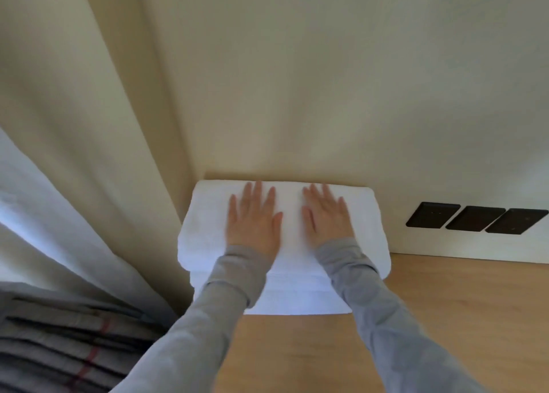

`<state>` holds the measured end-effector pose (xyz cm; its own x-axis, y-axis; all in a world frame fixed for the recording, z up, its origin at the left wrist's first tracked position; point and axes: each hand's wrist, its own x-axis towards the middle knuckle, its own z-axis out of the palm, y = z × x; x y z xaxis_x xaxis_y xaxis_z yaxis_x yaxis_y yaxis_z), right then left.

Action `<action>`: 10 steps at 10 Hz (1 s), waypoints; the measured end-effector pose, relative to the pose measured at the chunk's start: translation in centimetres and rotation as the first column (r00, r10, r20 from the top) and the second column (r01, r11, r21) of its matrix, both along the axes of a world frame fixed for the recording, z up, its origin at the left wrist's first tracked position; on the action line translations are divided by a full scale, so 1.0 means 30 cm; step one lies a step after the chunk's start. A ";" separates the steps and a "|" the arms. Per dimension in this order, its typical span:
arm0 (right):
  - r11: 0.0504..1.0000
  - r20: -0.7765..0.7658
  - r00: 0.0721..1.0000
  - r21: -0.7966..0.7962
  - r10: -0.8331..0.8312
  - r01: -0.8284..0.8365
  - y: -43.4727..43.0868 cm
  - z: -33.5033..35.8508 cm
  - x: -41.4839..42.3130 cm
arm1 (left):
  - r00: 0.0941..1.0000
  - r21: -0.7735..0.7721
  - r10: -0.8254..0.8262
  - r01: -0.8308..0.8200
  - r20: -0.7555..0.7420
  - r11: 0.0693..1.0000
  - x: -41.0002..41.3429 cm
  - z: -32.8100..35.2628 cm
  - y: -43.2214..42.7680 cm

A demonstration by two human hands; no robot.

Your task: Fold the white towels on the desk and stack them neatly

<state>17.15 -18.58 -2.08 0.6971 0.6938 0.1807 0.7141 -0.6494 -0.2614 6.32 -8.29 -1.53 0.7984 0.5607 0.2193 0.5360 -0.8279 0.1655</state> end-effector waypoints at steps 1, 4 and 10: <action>0.993 0.040 0.999 -0.113 0.024 -0.019 0.051 -0.029 -0.014 | 0.987 -0.052 0.018 -0.027 -0.163 0.998 0.034 -0.046 0.057; 0.989 -0.023 0.997 -0.129 -0.077 0.074 -0.118 -0.127 0.131 | 0.979 -0.073 0.012 -0.027 -0.201 0.997 -0.115 -0.132 0.273; 1.000 -0.090 0.996 -0.010 -0.026 0.025 -0.082 0.080 0.097 | 0.959 -0.126 -0.025 -0.011 -0.281 0.992 -0.068 0.074 0.248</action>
